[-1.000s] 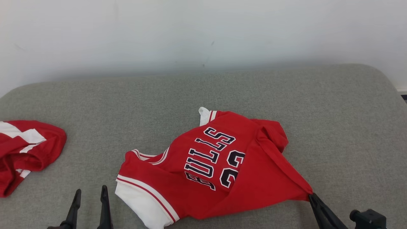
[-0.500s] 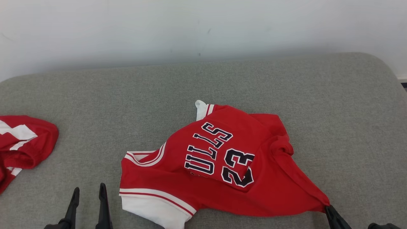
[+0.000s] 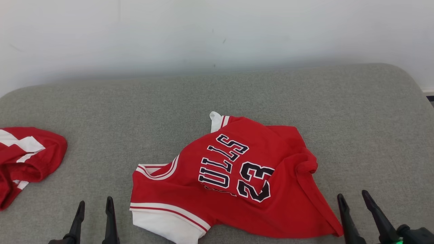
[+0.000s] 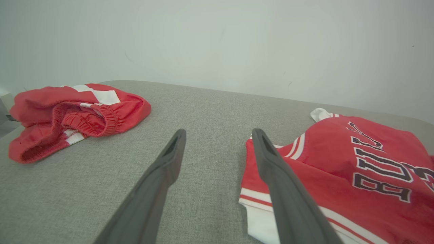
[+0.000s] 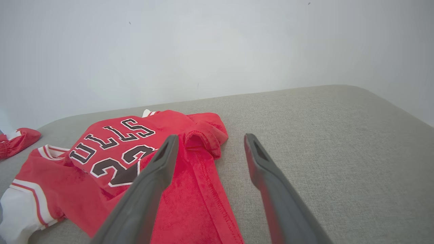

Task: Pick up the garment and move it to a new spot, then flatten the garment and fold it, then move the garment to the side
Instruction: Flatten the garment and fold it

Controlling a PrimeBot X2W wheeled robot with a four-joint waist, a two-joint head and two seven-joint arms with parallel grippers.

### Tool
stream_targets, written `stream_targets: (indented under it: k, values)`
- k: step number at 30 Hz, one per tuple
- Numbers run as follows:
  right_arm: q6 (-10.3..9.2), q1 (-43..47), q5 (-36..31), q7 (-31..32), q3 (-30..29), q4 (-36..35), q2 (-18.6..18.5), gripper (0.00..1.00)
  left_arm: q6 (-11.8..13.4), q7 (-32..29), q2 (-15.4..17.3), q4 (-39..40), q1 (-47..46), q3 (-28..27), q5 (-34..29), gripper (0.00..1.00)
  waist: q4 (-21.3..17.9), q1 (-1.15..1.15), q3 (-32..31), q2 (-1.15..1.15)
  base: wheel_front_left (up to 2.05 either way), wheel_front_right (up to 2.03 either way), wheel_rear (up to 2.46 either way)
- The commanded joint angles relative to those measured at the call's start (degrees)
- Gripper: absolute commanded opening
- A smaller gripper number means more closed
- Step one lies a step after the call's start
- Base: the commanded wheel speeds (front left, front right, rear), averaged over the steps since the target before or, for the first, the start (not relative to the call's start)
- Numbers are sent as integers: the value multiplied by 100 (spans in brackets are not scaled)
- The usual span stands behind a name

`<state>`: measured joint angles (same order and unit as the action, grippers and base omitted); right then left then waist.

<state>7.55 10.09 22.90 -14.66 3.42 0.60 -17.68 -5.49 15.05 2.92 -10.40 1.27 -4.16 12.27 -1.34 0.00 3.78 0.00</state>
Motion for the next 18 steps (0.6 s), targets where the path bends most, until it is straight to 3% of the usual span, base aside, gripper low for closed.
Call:
stream_targets:
  k: [1,11,18]
  values:
    - [-13,-51,-73,-32,30,-9,44,100,3,19,-5,-22,62,-16,-46,100,7,0,-20,0,0,0,0]
    - [-13,-644,-469,-50,241,635,275,100,-61,19,-5,-88,55,-20,-110,100,109,0,-138,0,0,0,0]
    - [-13,-2282,-701,345,726,1569,67,100,-84,19,-5,-59,-69,130,-91,100,380,0,-25,0,0,0,0]
